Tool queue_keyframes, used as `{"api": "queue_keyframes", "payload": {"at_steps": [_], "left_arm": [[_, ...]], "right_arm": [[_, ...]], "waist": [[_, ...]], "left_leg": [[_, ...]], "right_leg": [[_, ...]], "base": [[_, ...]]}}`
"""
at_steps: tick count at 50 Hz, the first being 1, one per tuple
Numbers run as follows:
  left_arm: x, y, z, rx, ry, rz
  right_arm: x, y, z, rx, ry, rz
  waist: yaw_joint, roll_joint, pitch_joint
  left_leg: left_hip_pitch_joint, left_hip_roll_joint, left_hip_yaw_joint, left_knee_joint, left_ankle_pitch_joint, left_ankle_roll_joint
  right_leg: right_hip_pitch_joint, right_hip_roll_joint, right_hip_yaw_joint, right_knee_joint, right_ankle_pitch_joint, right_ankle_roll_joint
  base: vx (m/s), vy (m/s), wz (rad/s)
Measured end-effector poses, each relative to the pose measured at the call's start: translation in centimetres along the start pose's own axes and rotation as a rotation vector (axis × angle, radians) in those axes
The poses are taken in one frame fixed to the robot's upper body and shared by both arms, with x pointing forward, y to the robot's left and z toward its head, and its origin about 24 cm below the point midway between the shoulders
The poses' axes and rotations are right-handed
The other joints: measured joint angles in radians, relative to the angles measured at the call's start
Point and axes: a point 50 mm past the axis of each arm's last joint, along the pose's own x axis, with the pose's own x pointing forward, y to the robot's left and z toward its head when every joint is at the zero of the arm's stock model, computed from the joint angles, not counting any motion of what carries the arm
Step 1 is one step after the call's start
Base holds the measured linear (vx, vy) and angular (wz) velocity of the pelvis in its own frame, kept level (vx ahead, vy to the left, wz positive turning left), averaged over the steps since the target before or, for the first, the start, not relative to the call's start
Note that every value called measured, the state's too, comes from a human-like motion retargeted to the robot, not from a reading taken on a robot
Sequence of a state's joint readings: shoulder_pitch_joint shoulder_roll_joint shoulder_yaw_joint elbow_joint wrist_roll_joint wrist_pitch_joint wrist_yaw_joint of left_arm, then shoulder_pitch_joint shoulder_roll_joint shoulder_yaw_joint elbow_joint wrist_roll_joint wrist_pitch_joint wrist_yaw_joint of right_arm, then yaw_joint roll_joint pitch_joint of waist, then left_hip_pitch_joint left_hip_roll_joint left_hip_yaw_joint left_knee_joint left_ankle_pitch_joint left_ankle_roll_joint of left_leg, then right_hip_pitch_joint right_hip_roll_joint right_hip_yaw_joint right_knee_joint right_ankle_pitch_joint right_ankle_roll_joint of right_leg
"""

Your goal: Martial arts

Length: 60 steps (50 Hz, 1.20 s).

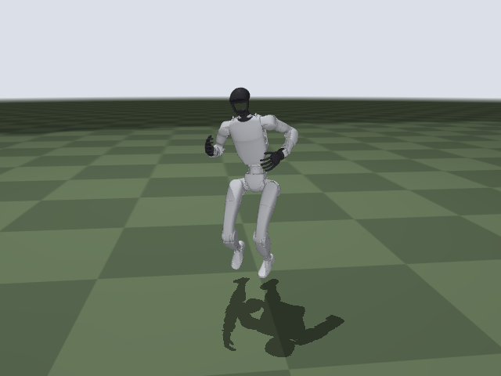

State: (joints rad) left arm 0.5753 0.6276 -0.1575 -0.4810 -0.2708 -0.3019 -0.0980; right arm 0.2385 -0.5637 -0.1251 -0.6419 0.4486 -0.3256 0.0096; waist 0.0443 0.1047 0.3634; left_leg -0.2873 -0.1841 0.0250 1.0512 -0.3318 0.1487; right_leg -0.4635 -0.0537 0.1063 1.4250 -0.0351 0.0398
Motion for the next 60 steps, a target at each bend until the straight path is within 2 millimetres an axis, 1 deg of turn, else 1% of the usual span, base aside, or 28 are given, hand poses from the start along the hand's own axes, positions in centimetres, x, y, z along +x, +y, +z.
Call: {"api": "queue_keyframes", "payload": {"at_steps": [2,5,8,10,13,15,17,18,20,22,23,25,28,30,32,34,35,37,40,42,45,47,48,50,52,55,57,60], "left_arm": [[-0.3,0.5,-0.9,-0.007,0.036,0.043],[0.4,1.3,-0.7,0.011,-0.003,0.08],[1.5,2.0,0.3,0.011,-0.099,0.12],[2.0,2.2,0.7,-0.012,-0.143,0.149],[1.9,2.1,-0.3,-0.104,-0.121,0.218],[1.3,1.7,-1.5,-0.155,-0.063,0.231],[0.9,1.1,-2.5,-0.174,0.0,0.195],[0.8,0.7,-3.0,-0.168,0.029,0.158],[1.0,0.2,-3.5,-0.126,0.067,0.064],[2.0,0.3,-3.2,-0.034,0.054,-0.036],[2.7,0.5,-2.9,0.02,0.037,-0.079],[4.1,1.2,-2.1,0.119,-0.002,-0.126],[5.3,3.3,-1.8,0.239,-0.003,-0.104],[5.4,5.0,-2.5,0.298,0.042,-0.048],[4.8,6.6,-3.9,0.336,0.127,0.027],[3.9,7.9,-6.0,0.351,0.231,0.106],[3.3,8.3,-7.1,0.349,0.289,0.145],[2.1,8.2,-9.9,0.314,0.41,0.204],[0.4,6.3,-14.1,0.212,0.595,0.235],[-0.5,4.5,-16.3,0.131,0.703,0.212],[-1.8,2.2,-18.2,0.034,0.817,0.15],[-2.2,1.8,-18.5,0.002,0.843,0.115],[-2.3,1.8,-18.4,-0.009,0.845,0.106],[-2.4,2.2,-18.1,-0.02,0.83,0.106],[-2.2,3.1,-17.4,-0.019,0.789,0.138],[-1.4,4.4,-16.1,-0.003,0.706,0.208],[-0.7,4.9,-15.2,0.002,0.646,0.243],[0.8,5.0,-14.2,0.003,0.558,0.26]], "right_arm": [[1.1,0.4,1.0,-0.014,-0.081,0.042],[2.1,0.2,1.8,-0.123,-0.124,0.091],[2.1,-0.9,1.2,-0.291,-0.067,0.104],[1.8,-2.2,0.6,-0.408,-0.018,0.076],[1.1,-4.3,0.0,-0.546,-0.01,-0.084],[0.6,-5.1,0.0,-0.579,-0.039,-0.207],[0.4,-5.6,0.0,-0.585,-0.083,-0.329],[0.4,-5.8,0.0,-0.587,-0.102,-0.381],[0.5,-6.1,-0.1,-0.593,-0.125,-0.453],[1.0,-6.2,-0.2,-0.589,-0.131,-0.461],[1.3,-6.1,-0.2,-0.579,-0.13,-0.444],[1.9,-5.5,0.0,-0.529,-0.139,-0.388],[2.5,-3.6,1.3,-0.394,-0.198,-0.288],[2.7,-2.6,2.3,-0.31,-0.245,-0.234],[2.9,-1.9,3.0,-0.264,-0.28,-0.196],[3.1,-1.7,3.4,-0.25,-0.303,-0.182],[3.1,-1.7,3.5,-0.25,-0.309,-0.184],[3.2,-1.9,2.9,-0.256,-0.286,-0.213],[3.1,-2.2,0.6,-0.249,-0.174,-0.247],[3.0,-2.0,-1.7,-0.238,-0.06,-0.219],[2.5,-0.9,-5.3,-0.232,0.119,-0.11],[2.3,0.0,-7.1,-0.239,0.207,-0.006],[2.1,0.4,-7.8,-0.246,0.239,0.046],[1.8,1.2,-8.8,-0.258,0.283,0.14],[1.7,1.6,-9.2,-0.269,0.303,0.2],[1.4,1.6,-9.4,-0.295,0.314,0.235],[1.2,1.3,-9.5,-0.328,0.324,0.237],[0.8,0.6,-10.1,-0.393,0.358,0.231]], "waist": [[0.072,-0.056,-0.041],[0.161,-0.119,-0.062],[0.205,-0.129,-0.002],[0.211,-0.104,0.056],[0.166,-0.028,0.106],[0.112,0.031,0.114],[0.047,0.091,0.114],[0.011,0.118,0.115],[-0.062,0.162,0.12],[-0.138,0.191,0.137],[-0.171,0.2,0.139],[-0.218,0.204,0.139],[-0.245,0.172,0.136],[-0.248,0.134,0.13],[-0.252,0.094,0.111],[-0.253,0.058,0.088],[-0.251,0.042,0.076],[-0.237,0.023,0.052],[-0.2,0.003,0.021],[-0.174,-0.007,0.007],[-0.147,-0.015,-0.006],[-0.147,-0.027,-0.008],[-0.148,-0.032,-0.01],[-0.156,-0.04,-0.015],[-0.17,-0.05,-0.019],[-0.196,-0.064,-0.016],[-0.211,-0.074,-0.005],[-0.226,-0.08,0.018]], "left_leg": [[0.004,0.013,0.028,0.052,0.005,0.003],[0.035,0.021,0.038,0.138,-0.077,0.017],[0.035,0.0,0.017,0.257,-0.214,0.012],[0.01,-0.015,0.004,0.342,-0.268,0.004],[-0.044,-0.043,-0.02,0.414,-0.205,-0.017],[-0.075,-0.054,-0.031,0.456,-0.144,-0.032],[-0.109,-0.05,-0.03,0.539,-0.099,-0.051],[-0.128,-0.046,-0.025,0.596,-0.083,-0.062],[-0.168,-0.035,-0.001,0.724,-0.067,-0.091],[-0.226,-0.017,0.032,0.838,-0.07,-0.128],[-0.263,0.0,0.05,0.871,-0.074,-0.147],[-0.339,0.066,0.079,0.877,-0.075,-0.169],[-0.386,0.237,0.09,0.752,-0.081,-0.168],[-0.395,0.358,0.09,0.626,-0.089,-0.153],[-0.4,0.459,0.097,0.493,-0.104,-0.14],[-0.398,0.533,0.112,0.375,-0.124,-0.132],[-0.393,0.559,0.121,0.322,-0.136,-0.132],[-0.382,0.573,0.141,0.269,-0.171,-0.127],[-0.356,0.53,0.176,0.237,-0.23,-0.092],[-0.327,0.469,0.201,0.209,-0.246,-0.059],[-0.276,0.35,0.214,0.127,-0.237,-0.016],[-0.235,0.251,0.201,0.039,-0.206,-0.003],[-0.215,0.205,0.187,-0.007,-0.189,-0.002],[-0.176,0.121,0.143,-0.1,-0.151,-0.007],[-0.131,0.052,0.086,-0.188,-0.118,-0.021],[-0.051,-0.026,-0.002,-0.29,-0.09,-0.044],[0.013,-0.062,-0.052,-0.335,-0.086,-0.057],[0.115,-0.1,-0.122,-0.375,-0.092,-0.069]], "right_leg": [[0.109,-0.022,-0.03,-0.108,-0.057,0.015],[0.228,-0.021,-0.042,-0.233,-0.216,0.037],[0.258,-0.016,-0.052,-0.233,-0.429,0.021],[0.248,-0.013,-0.067,-0.2,-0.537,0.005],[0.22,0.036,-0.059,-0.203,-0.473,0.03],[0.203,0.086,-0.041,-0.232,-0.376,0.066],[0.198,0.128,-0.033,-0.267,-0.357,0.062],[0.201,0.147,-0.028,-0.288,-0.366,0.052],[0.213,0.185,-0.008,-0.326,-0.431,0.025],[0.22,0.217,0.018,-0.352,-0.511,-0.001],[0.216,0.228,0.03,-0.362,-0.534,-0.005],[0.199,0.227,0.044,-0.387,-0.541,0.003],[0.193,0.175,0.024,-0.434,-0.484,0.034],[0.195,0.133,0.023,-0.465,-0.446,0.067],[0.196,0.085,0.031,-0.493,-0.432,0.096],[0.196,0.035,0.04,-0.512,-0.447,0.114],[0.195,0.01,0.042,-0.518,-0.463,0.119],[0.189,-0.035,0.039,-0.497,-0.501,0.119],[0.176,-0.128,-0.003,-0.425,-0.492,0.106],[0.155,-0.229,-0.051,-0.339,-0.368,0.084],[0.096,-0.334,-0.074,-0.181,-0.237,0.019],[0.043,-0.357,-0.064,-0.069,-0.206,-0.032],[0.017,-0.347,-0.059,-0.017,-0.2,-0.049],[-0.034,-0.293,-0.056,0.067,-0.195,-0.063],[-0.083,-0.205,-0.062,0.107,-0.197,-0.049],[-0.147,-0.074,-0.077,0.077,-0.194,-0.004],[-0.173,-0.005,-0.079,-0.007,-0.175,0.03],[-0.174,0.086,-0.068,-0.201,-0.116,0.085]], "base": [[-0.44,-0.16,-0.78],[-0.41,-0.12,-0.81],[-0.4,-0.07,-0.77],[-0.38,-0.03,-0.79],[-0.32,0.0,-0.9],[-0.24,0.02,-1.07],[-0.17,0.03,-1.21],[-0.12,0.05,-1.23],[-0.07,0.06,-1.2],[-0.01,0.09,-1.15],[0.04,0.1,-1.14],[0.09,0.11,-1.2],[0.17,0.14,-1.3],[0.23,0.2,-1.18],[0.25,0.27,-0.96],[0.24,0.33,-0.72],[0.23,0.37,-0.49],[0.21,0.39,-0.23],[0.17,0.42,0.19],[0.14,0.43,0.65],[0.14,0.44,1.18],[0.18,0.44,1.59],[0.22,0.42,1.71],[0.26,0.39,1.77],[0.32,0.34,1.81],[0.37,0.28,1.72],[0.4,0.25,1.53],[0.41,0.21,1.28]]}}
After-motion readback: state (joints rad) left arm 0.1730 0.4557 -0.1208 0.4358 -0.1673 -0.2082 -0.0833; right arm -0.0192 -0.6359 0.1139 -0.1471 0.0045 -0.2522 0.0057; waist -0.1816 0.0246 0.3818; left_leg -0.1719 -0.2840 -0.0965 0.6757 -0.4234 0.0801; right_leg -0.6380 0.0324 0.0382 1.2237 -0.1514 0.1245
